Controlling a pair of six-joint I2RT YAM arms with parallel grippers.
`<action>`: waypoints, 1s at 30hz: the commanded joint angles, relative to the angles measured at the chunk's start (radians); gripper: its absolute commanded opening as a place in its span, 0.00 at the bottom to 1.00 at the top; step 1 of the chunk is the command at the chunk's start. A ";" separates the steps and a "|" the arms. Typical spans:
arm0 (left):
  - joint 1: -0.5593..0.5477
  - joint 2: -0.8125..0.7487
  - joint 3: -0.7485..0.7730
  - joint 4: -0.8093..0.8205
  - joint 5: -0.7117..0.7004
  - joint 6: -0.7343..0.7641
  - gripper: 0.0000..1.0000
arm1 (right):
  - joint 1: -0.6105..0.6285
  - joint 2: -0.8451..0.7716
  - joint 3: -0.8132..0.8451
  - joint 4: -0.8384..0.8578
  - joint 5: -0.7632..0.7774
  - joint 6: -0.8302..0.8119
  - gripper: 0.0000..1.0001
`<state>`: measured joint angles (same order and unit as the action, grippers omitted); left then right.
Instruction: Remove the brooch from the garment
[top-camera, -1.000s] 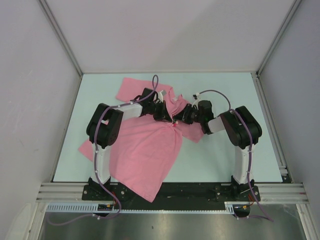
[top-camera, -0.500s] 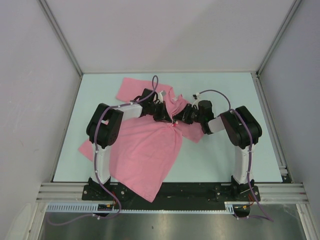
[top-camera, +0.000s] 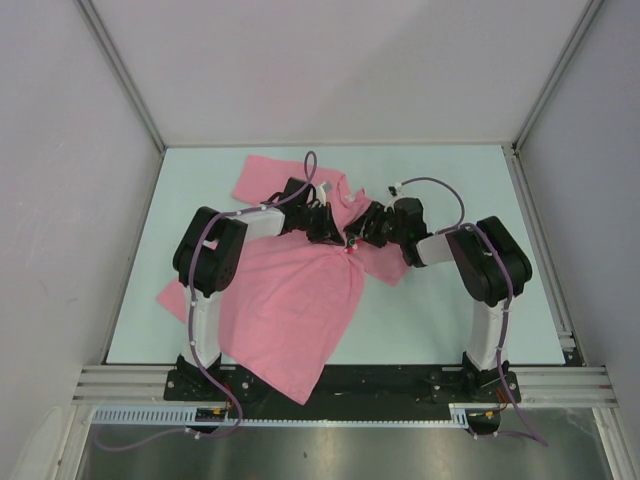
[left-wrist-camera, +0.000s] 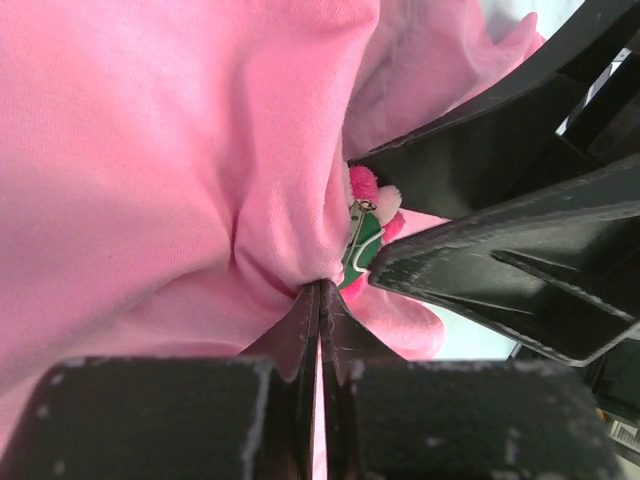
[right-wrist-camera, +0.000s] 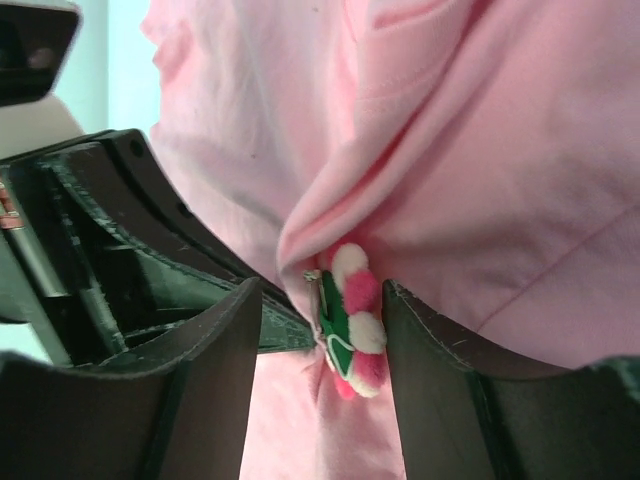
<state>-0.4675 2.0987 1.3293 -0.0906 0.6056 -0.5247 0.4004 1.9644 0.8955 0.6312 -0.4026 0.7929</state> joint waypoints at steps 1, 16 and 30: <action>-0.008 -0.023 -0.007 0.012 -0.006 -0.009 0.02 | 0.020 -0.044 0.003 -0.076 0.082 -0.026 0.54; -0.013 -0.025 -0.008 0.011 0.000 -0.009 0.01 | 0.043 0.002 0.028 -0.045 0.053 -0.060 0.33; -0.014 -0.022 -0.015 0.017 0.002 -0.009 0.01 | 0.035 0.016 0.028 0.001 -0.007 -0.075 0.15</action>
<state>-0.4664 2.0987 1.3293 -0.0883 0.6071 -0.5255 0.4255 1.9831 0.8989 0.6170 -0.3782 0.7208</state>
